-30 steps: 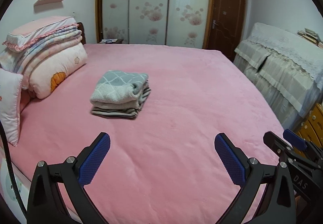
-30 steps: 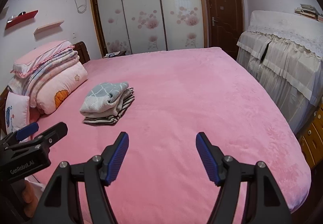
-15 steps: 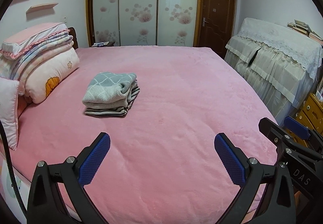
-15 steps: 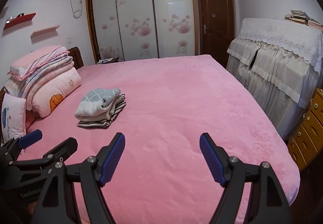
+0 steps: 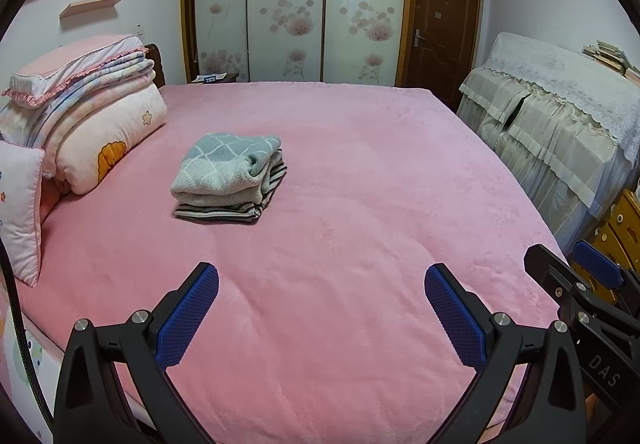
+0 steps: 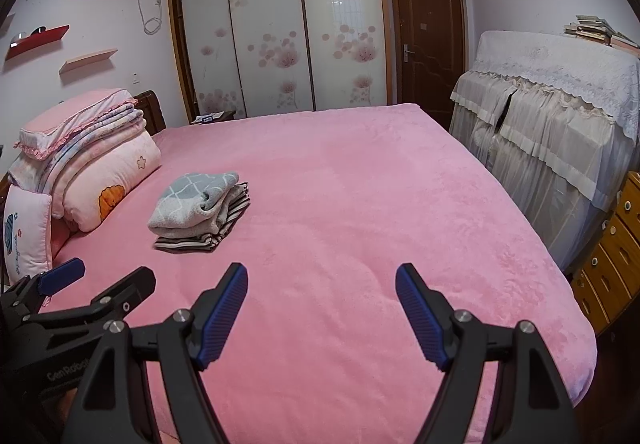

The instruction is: Fold small clothes

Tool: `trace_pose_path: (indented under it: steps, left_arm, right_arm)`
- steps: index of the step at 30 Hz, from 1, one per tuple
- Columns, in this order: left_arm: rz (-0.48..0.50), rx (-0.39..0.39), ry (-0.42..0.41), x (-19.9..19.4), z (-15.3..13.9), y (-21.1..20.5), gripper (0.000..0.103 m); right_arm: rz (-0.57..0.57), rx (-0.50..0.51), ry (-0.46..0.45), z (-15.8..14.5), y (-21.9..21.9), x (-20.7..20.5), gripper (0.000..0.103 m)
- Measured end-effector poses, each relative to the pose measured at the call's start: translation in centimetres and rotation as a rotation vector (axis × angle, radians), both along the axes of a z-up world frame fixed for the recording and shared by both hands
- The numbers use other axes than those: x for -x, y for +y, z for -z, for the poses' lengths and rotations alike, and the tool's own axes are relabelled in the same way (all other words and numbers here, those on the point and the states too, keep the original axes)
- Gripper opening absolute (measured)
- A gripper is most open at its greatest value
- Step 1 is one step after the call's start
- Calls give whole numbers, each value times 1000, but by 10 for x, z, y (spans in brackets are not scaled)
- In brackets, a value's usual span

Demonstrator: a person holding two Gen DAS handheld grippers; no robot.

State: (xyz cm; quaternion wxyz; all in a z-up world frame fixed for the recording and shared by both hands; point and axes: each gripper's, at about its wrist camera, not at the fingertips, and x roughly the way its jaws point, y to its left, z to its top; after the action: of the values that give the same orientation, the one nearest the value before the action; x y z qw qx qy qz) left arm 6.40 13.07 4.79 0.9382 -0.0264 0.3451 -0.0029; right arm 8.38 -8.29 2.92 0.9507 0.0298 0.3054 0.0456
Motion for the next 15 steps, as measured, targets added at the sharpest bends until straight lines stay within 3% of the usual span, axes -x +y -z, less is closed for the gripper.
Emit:
trace_pose_path:
  steps: [15]
  left_arm:
    - [-8,7,20,-4,7,4,102]
  right_arm:
    - [-3,-2,14,5,3,-3,77]
